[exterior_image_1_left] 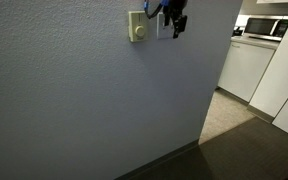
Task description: Turn on the light switch on the left
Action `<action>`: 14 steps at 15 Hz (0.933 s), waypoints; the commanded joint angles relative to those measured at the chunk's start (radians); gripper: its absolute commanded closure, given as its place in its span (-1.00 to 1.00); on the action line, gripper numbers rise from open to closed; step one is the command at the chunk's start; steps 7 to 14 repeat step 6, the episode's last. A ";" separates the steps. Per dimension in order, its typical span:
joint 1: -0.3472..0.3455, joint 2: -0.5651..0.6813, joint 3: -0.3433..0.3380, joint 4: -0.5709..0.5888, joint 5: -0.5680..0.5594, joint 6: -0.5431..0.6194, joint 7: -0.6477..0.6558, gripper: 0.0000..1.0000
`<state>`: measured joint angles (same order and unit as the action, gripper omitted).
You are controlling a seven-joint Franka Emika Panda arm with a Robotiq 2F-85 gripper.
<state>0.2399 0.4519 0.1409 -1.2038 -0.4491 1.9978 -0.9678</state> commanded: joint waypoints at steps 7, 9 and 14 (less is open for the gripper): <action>0.009 -0.038 -0.004 0.057 -0.015 -0.033 -0.016 -1.00; 0.009 -0.038 -0.004 0.057 -0.015 -0.033 -0.016 -1.00; 0.009 -0.038 -0.004 0.057 -0.015 -0.033 -0.016 -1.00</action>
